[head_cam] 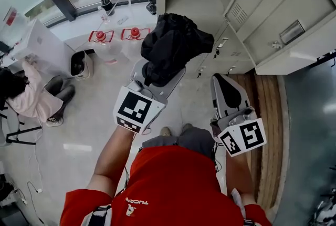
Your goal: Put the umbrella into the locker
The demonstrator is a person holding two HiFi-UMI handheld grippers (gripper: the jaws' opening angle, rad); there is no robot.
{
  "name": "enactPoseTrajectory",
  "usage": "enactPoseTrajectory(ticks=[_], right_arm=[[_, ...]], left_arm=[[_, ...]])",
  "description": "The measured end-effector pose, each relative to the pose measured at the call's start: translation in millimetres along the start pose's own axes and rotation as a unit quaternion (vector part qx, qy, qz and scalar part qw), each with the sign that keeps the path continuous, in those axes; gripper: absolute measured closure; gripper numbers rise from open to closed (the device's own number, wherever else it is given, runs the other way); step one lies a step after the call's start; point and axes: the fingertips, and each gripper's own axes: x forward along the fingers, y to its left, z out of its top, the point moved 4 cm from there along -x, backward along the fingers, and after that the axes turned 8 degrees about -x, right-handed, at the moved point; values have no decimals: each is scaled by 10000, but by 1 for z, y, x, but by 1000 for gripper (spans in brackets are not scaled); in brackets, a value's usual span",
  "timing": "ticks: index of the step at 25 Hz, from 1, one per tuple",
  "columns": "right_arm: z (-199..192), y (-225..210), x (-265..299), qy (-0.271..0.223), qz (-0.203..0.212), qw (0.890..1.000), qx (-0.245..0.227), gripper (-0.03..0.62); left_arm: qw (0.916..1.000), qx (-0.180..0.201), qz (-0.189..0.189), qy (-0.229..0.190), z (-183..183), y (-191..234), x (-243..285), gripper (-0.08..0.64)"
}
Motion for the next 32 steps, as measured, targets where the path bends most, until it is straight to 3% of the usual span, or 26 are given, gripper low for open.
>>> enactPoseTrajectory(ticks=[10, 18, 27, 32], right_arm=[[-14, -49, 52, -26, 53, 9997, -223, 589], [-22, -93, 83, -38, 426, 9990, -160, 589], [-33, -117, 101, -37, 995, 9949, -161, 589], [-36, -125, 110, -53, 982, 9951, -114, 589]], left_arm=[[9988, 55, 269, 412, -7, 39, 77, 339], [9948, 198, 638, 763, -9, 69, 147, 339], [9832, 455, 1104, 1380, -13, 108, 210, 339], [9767, 492, 1151, 1741, -19, 123, 232, 339]])
